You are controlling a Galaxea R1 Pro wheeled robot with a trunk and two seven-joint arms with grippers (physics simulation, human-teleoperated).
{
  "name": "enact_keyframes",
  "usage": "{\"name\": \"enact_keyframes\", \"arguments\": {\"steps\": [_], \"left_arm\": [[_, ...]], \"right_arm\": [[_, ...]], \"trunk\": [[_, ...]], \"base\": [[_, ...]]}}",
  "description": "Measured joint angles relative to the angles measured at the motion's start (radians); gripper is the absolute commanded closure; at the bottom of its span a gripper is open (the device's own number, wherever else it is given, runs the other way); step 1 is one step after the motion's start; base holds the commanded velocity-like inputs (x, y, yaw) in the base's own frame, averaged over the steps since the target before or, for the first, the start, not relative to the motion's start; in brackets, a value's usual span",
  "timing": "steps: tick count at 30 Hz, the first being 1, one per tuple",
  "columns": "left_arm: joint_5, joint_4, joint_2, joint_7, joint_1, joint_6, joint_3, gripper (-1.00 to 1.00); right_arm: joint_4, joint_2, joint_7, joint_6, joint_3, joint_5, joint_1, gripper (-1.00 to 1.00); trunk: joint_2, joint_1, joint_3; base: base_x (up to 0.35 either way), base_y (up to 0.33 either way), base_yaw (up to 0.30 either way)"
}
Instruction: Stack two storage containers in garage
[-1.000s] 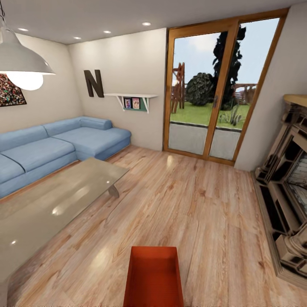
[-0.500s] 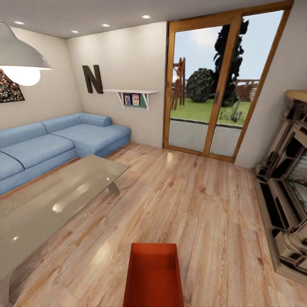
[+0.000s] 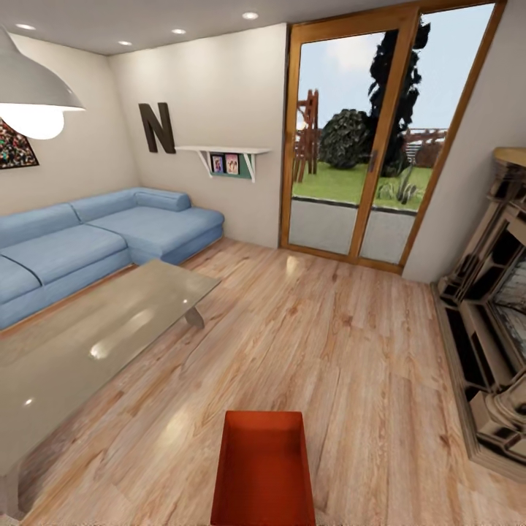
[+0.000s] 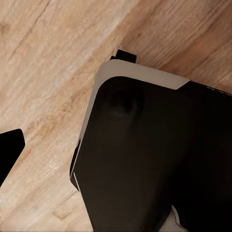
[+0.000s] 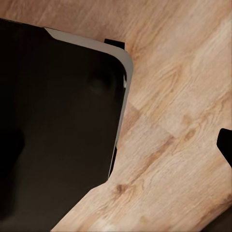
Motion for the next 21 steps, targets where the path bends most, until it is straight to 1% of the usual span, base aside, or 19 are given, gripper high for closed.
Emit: {"name": "enact_keyframes", "arguments": {"steps": [21], "left_arm": [[-0.001,0.000,0.000,0.000,0.000,0.000,0.000,-1.00]], "right_arm": [[0.000,0.000,-0.009,-0.001,0.000,-0.003,0.000,-1.00]], "trunk": [[0.000,0.000,-0.034]], "base": [[0.000,0.000,0.000]]}}
